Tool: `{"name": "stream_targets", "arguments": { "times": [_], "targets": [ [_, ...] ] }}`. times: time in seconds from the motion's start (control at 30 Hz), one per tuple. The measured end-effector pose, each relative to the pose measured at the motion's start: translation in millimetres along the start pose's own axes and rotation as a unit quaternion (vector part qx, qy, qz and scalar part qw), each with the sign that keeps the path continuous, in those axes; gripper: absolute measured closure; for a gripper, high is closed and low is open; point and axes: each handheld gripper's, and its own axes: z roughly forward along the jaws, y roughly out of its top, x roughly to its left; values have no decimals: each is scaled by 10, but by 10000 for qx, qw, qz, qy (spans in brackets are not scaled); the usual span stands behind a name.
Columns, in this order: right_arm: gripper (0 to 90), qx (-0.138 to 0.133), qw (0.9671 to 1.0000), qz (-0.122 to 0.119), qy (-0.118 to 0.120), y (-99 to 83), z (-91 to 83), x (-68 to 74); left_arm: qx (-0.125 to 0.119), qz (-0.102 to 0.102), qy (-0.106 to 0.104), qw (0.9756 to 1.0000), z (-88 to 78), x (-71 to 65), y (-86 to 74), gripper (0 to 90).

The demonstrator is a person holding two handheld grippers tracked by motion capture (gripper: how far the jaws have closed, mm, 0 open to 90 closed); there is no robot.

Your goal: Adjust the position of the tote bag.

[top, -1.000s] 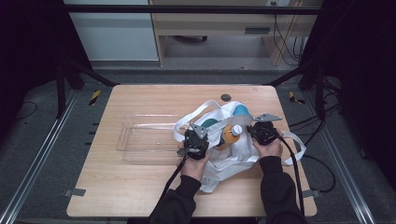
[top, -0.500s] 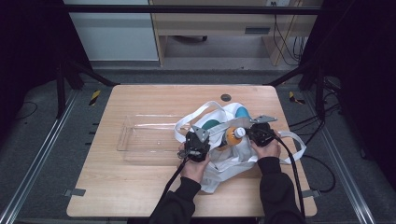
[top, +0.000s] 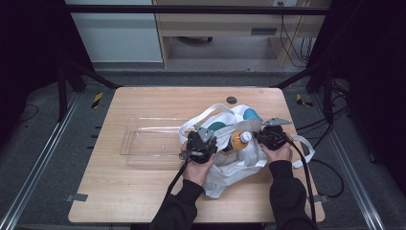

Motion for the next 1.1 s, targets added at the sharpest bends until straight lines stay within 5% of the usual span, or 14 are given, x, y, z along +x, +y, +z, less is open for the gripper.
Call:
{"name": "stream_targets", "arguments": {
  "times": [0.2,0.33,0.4,0.6,0.8,0.9,1.1],
  "targets": [
    [700,-365,9993,-15,-43,43,-205,-36,13,201,-197,9996,-36,50,117,655],
    [805,-341,9994,-5,42,19,-239,-47,283,307,-302,9987,4,39,209,833],
    [894,-321,9994,-83,60,18,-230,-46,229,249,-317,9989,3,55,225,867],
    [900,-260,9996,-137,10,17,-128,-60,13,83,-117,9999,14,106,180,874],
    [900,-555,9974,-44,451,66,-129,42,128,-223,54,9997,138,147,65,876],
    [900,-421,9972,-95,611,49,-59,98,175,-191,160,9995,168,133,42,876],
    [900,171,9977,-354,543,-36,142,156,349,-48,373,9987,225,95,15,877]
  ]
}}
